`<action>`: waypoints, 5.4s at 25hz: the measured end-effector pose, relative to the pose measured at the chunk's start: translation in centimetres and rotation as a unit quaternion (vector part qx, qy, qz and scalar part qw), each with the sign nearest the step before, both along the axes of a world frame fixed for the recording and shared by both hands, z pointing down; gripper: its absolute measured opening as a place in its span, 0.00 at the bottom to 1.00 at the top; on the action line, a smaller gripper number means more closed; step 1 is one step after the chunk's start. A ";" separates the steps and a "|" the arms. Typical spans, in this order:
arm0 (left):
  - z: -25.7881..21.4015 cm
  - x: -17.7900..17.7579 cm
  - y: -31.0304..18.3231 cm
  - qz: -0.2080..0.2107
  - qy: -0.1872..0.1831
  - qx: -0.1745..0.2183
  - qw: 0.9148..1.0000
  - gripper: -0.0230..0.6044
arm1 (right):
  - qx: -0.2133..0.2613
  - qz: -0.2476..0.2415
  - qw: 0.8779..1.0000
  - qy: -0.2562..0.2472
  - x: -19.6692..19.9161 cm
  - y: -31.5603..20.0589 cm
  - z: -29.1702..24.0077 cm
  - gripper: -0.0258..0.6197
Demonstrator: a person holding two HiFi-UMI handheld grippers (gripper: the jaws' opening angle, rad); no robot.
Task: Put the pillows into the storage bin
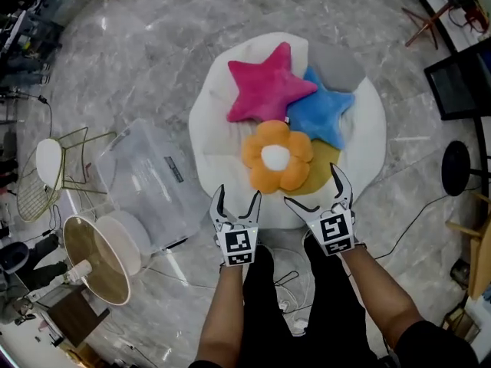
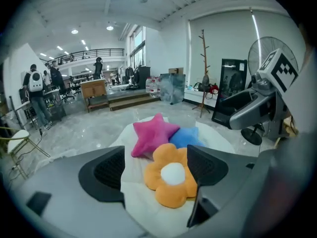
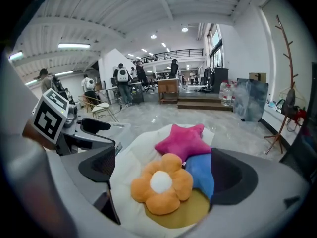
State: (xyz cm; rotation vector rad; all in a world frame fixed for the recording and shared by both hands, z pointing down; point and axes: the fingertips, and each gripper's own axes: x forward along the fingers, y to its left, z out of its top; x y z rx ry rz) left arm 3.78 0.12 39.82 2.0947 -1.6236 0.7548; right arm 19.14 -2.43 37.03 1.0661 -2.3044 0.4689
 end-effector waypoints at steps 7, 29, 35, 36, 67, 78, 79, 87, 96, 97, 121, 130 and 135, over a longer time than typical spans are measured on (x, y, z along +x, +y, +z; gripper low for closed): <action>12.7 0.7 0.2 0.043 -0.023 -0.045 0.998 0.63 | -0.040 -0.009 0.999 0.011 0.8 0.8 12.7 0.97; 35.2 4.1 2.9 0.157 -0.064 -0.159 0.973 0.65 | -0.141 -0.084 0.979 0.119 1.4 4.2 40.6 0.97; 37.4 4.5 2.9 0.202 -0.081 -0.172 0.961 0.65 | -0.153 -0.100 0.974 0.133 0.9 3.1 42.8 0.96; 37.7 4.5 3.0 0.209 -0.092 -0.172 0.958 0.65 | -0.158 -0.106 0.972 0.138 0.8 3.2 43.0 0.96; 24.7 3.8 4.7 0.129 -0.067 -0.095 0.985 0.21 | -0.065 -0.151 0.979 0.117 -2.9 5.3 28.2 0.29; 19.9 -7.3 7.1 0.066 -0.079 -0.057 0.993 0.22 | -0.014 -0.193 0.974 0.116 -14.1 6.7 23.5 0.30; 19.7 -8.6 7.5 0.056 -0.081 -0.055 0.994 0.22 | -0.012 -0.200 0.973 0.114 -15.5 6.9 23.2 0.30; 18.1 -18.8 12.2 -0.029 -0.088 -0.054 0.994 0.23 | 0.007 -0.272 0.957 0.105 -26.3 10.1 21.3 0.31; 17.1 -31.5 17.8 -0.106 -0.097 -0.069 0.987 0.25 | 0.005 -0.345 0.934 0.093 -39.8 14.5 20.2 0.31; 17.1 -32.6 18.4 -0.114 -0.096 -0.069 0.986 0.25 | 0.005 -0.352 0.931 0.093 -41.1 15.0 20.2 0.31; 22.0 -51.0 29.5 -0.236 -0.163 -0.131 0.949 0.52 | -0.024 -0.427 0.893 0.140 -59.1 22.6 26.1 0.79; 21.6 -51.3 31.3 -0.272 -0.157 -0.129 0.941 0.57 | 0.007 -0.437 0.888 0.141 -57.6 23.6 25.7 0.96; 21.0 -50.1 30.6 -0.269 -0.159 -0.127 0.942 0.57 | 0.010 -0.429 0.896 0.114 -57.2 23.4 24.2 0.97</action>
